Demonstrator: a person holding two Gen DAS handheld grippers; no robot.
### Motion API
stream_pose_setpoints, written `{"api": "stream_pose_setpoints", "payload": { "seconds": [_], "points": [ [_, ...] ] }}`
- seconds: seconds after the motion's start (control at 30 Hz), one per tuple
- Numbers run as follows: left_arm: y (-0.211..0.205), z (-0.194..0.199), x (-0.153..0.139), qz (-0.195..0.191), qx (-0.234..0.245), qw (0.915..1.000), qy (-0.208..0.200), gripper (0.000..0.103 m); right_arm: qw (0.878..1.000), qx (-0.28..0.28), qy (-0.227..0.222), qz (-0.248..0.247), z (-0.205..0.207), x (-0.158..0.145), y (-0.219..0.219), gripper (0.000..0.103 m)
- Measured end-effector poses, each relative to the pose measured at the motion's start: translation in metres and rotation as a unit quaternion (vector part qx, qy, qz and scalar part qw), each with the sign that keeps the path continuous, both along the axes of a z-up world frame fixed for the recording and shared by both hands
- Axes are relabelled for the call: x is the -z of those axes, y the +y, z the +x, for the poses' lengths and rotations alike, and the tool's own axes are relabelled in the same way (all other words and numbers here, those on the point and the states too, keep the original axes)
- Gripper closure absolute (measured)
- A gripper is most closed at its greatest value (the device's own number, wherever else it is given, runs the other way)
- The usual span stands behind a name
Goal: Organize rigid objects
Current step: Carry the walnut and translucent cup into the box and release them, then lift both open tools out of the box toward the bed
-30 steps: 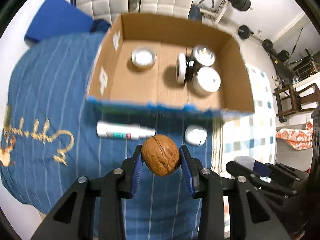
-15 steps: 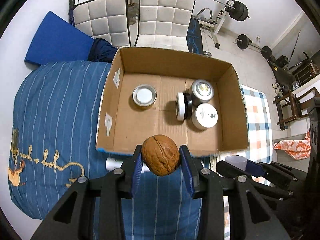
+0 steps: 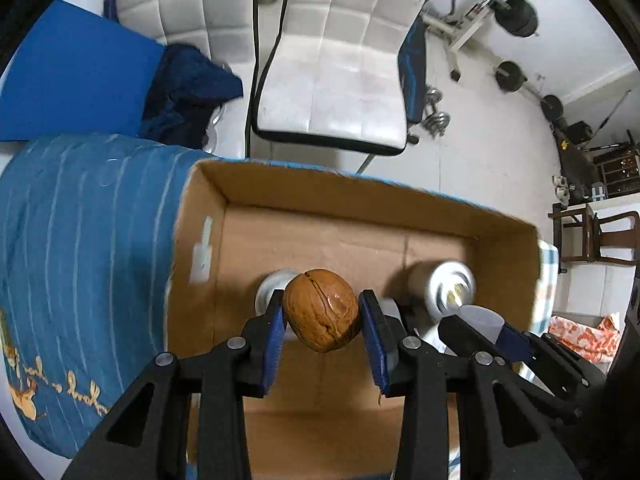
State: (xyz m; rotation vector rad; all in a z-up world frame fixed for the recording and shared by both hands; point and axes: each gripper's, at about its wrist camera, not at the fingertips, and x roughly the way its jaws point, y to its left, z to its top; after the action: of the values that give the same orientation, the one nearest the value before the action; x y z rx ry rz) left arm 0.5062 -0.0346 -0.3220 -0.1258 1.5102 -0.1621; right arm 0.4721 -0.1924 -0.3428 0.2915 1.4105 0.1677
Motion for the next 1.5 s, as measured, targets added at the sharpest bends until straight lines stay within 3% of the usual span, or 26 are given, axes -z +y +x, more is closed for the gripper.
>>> {"api": "stream_pose_setpoints", "payload": {
  "seconds": [0.23,0.47,0.57,0.73,0.8,0.87,0.9,1.03,1.27,1.5],
  "points": [
    [-0.003,0.033,0.056,0.014,0.008,0.9981,0.060,0.069,0.999,-0.012,0.041,-0.021,0.043,0.061,0.009,0.069],
    [-0.004,0.039,0.058,0.034,0.016,0.9974,0.061,0.069,0.999,-0.009,0.041,-0.020,0.057,0.072,0.009,0.068],
    [-0.005,0.038,0.054,0.045,0.014,0.9971,0.060,0.062,0.998,-0.008,0.056,-0.017,0.061,0.074,0.008,0.067],
    [0.004,0.034,0.041,0.049,0.005,0.9979,0.042,0.053,0.998,-0.014,0.047,-0.043,0.056,0.063,0.007,0.045],
    [0.011,0.028,0.032,0.037,-0.009,0.9988,0.029,0.035,0.998,-0.016,0.045,-0.040,0.050,0.056,0.005,0.024],
    [0.015,0.022,0.023,0.029,-0.015,0.9993,0.015,0.021,0.998,-0.022,0.039,-0.040,0.041,0.048,0.005,0.012],
    [0.017,0.016,0.017,0.030,-0.014,0.9994,0.007,0.015,0.998,-0.023,0.037,-0.044,0.036,0.043,0.006,0.009],
    [0.022,-0.007,-0.005,0.044,-0.012,0.9988,-0.021,0.013,0.998,-0.028,0.028,-0.050,0.014,0.025,0.007,0.000],
    [0.038,-0.068,-0.039,0.073,-0.017,0.9958,-0.053,0.013,0.998,-0.010,0.003,-0.059,-0.046,-0.009,-0.004,0.000],
    [0.051,-0.158,-0.045,0.112,-0.005,0.9903,-0.082,0.013,0.999,0.010,0.001,-0.046,-0.120,-0.015,-0.018,0.000]
  ]
}}
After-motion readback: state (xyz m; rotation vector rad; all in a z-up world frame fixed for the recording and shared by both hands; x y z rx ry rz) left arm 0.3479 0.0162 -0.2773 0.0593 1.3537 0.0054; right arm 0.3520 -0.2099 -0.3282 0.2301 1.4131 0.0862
